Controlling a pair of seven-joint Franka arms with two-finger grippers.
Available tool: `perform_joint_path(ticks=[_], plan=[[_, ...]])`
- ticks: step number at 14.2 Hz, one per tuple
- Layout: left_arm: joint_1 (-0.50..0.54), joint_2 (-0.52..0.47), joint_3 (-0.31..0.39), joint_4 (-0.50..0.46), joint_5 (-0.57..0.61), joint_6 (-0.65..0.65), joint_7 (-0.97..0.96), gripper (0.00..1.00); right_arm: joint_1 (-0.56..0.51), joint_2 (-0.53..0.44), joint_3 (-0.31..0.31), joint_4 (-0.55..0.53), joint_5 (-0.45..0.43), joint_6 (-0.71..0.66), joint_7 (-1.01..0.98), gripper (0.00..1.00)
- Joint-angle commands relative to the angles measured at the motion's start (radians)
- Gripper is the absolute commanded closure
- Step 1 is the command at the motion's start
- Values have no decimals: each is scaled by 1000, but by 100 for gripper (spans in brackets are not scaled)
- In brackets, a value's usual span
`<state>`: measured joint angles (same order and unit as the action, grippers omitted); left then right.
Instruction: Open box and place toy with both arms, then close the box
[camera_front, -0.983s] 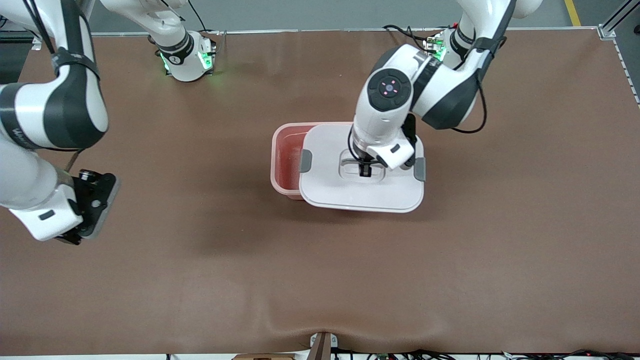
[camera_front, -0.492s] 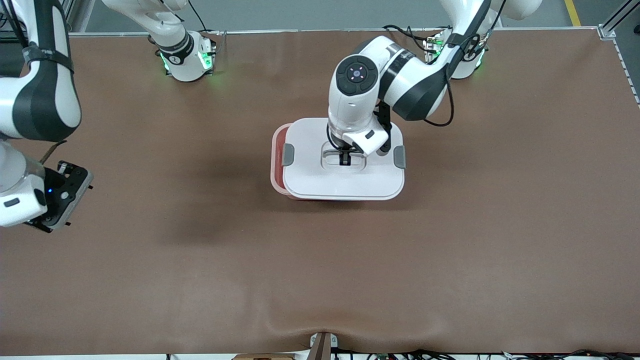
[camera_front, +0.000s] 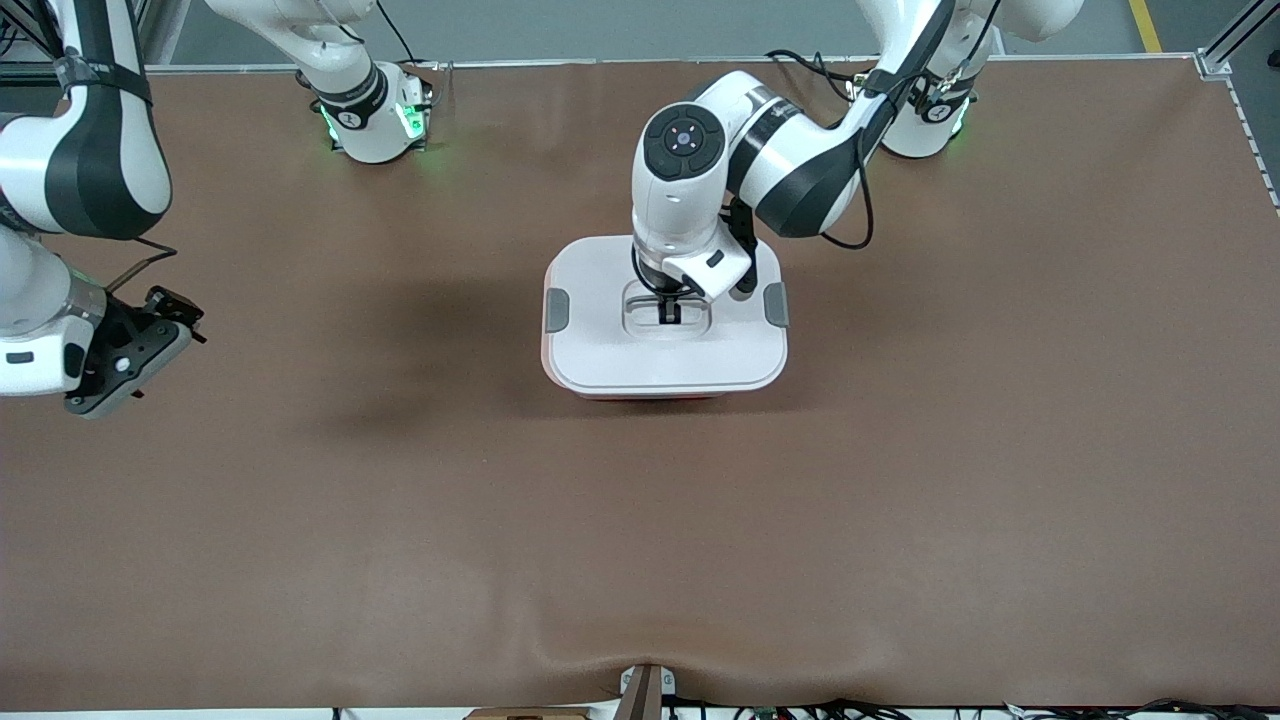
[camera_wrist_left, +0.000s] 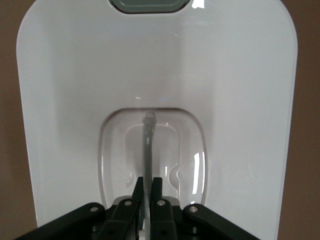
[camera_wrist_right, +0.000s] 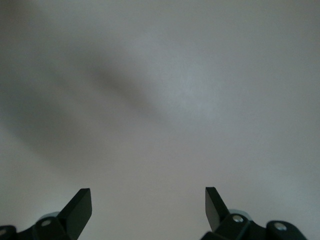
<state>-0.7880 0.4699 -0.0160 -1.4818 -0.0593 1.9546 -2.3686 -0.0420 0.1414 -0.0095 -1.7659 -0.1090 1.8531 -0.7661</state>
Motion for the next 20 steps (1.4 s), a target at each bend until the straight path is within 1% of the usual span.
perform_joint_path(ticks=[1,3,5,7,8,12,14,16,19,20], plan=[[-26,7,5,-23,21,56,-60,100,-16,-17,25,12,44,-66,200,0],[-36,7,5,-40,21,70,-77,100,-24,-13,23,38,80,-112,246,0],[-39,4,5,-48,21,73,-81,100,-33,15,19,126,124,-257,278,0],[-39,-3,5,-69,21,84,-109,100,-35,41,19,215,124,-386,294,0],[-42,-5,5,-78,21,95,-110,100,-36,41,17,233,121,-406,294,0],[-46,-7,5,-95,21,121,-129,100,-18,35,20,237,111,-385,291,0],[-46,-14,5,-106,21,122,-129,100,-18,5,23,211,120,-327,295,0],[-46,-16,5,-126,23,148,-129,100,-19,-26,23,180,129,-301,298,0],[-54,-14,5,-130,21,164,-130,100,-15,-43,26,172,131,-308,424,0],[-54,-14,5,-133,23,164,-130,100,-15,-46,26,174,131,-310,433,0]])
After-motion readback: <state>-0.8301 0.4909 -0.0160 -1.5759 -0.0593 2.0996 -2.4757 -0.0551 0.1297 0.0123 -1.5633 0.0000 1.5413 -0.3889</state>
